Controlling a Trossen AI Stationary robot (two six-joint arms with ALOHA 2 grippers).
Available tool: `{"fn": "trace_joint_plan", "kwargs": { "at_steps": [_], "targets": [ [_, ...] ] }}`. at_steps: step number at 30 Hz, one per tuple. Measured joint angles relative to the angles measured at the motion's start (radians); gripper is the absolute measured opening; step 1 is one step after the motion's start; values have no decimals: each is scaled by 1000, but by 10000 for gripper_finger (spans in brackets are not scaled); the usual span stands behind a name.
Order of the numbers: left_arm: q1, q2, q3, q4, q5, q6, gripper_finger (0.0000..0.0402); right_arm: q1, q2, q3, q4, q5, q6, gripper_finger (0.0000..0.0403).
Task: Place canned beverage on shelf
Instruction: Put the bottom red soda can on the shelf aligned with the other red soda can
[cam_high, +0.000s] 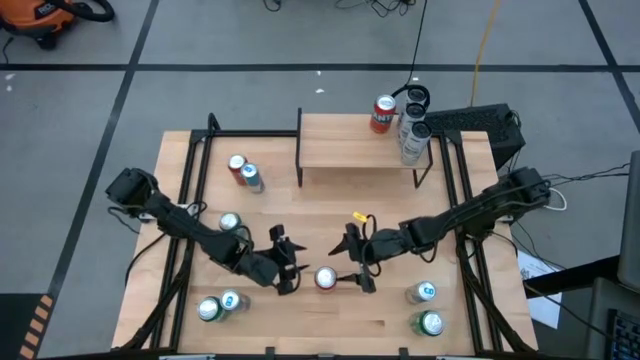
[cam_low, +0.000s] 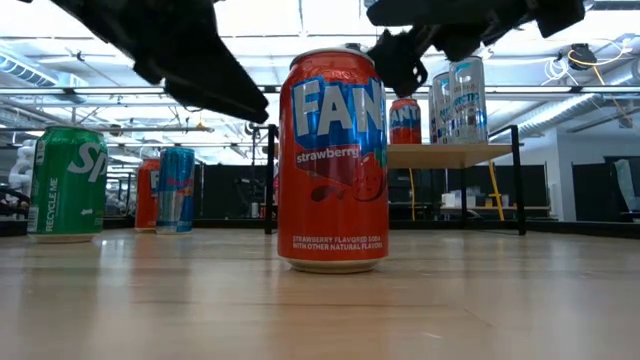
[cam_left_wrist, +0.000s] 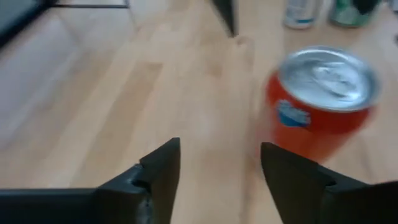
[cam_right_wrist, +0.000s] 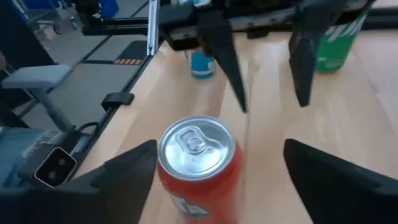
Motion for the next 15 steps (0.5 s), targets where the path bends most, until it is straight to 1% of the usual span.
{"fn": "trace_joint_plan", "kwargs": {
  "at_steps": [3,7,11,15],
  "targets": [
    [-20,1,0,11,31,12,255,15,14,0,16,-1,16,362],
    [-30,11,0,55,36,37,281,28,50,0,88,-2,16,368],
    [-17,42,0,102,35,66,288,26,108,3,118,1,20,368],
    [6,71,1,100,34,66,288,27,148,18,125,2,18,368]
  ]
}}
